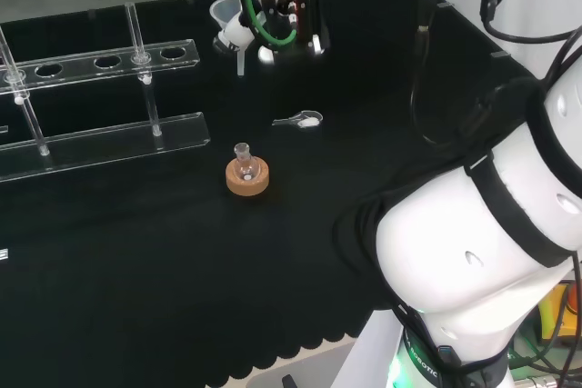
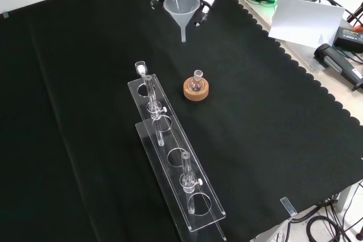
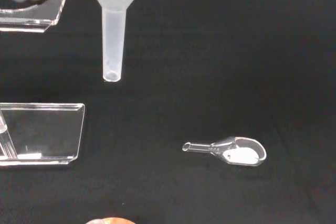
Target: Place the funnel on the round-bottom flask.
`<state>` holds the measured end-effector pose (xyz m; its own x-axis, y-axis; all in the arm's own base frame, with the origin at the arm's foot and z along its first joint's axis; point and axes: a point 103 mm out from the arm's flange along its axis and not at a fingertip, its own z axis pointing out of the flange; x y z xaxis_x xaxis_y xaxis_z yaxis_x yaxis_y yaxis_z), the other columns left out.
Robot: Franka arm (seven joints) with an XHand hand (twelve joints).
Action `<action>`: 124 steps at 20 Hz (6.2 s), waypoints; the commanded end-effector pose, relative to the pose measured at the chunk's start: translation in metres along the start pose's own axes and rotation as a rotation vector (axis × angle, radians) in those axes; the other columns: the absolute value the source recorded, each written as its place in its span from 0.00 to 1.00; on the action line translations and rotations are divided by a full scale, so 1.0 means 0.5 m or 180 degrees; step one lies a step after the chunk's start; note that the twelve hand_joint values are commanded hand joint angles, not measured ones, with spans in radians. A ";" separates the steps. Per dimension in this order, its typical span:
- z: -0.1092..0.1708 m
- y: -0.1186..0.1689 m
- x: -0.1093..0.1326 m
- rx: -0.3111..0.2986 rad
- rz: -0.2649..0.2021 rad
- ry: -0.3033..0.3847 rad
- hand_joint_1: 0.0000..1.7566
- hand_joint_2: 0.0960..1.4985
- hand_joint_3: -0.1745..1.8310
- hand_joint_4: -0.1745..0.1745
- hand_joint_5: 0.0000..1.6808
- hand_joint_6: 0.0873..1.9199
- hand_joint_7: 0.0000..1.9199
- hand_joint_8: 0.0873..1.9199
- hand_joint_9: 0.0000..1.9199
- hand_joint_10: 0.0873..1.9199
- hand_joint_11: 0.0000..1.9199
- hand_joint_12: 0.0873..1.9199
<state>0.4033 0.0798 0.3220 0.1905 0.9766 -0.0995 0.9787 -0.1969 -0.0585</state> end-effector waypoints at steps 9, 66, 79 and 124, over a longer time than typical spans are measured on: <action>0.080 -0.018 0.020 0.0065 -0.0023 -0.0099 0.46 0.46 0.42 0.64 0.47 0.13 0.52 0.21 0.42 0.14 0.00 0.72; 0.253 -0.005 0.027 0.0390 -0.0106 -0.0099 0.47 0.46 0.44 0.65 0.48 0.17 0.53 0.21 0.43 0.13 0.00 0.72; 0.205 -0.012 0.016 0.0226 -0.0128 -0.0107 0.47 0.46 0.44 0.65 0.47 0.18 0.53 0.21 0.43 0.13 0.00 0.72; 0.252 -0.009 0.030 0.0284 -0.0193 -0.0134 0.47 0.45 0.45 0.64 0.47 0.20 0.53 0.21 0.43 0.13 0.00 0.71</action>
<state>0.3923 0.0843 0.1973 0.1315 0.9829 -0.1288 0.9767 -0.1507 -0.1527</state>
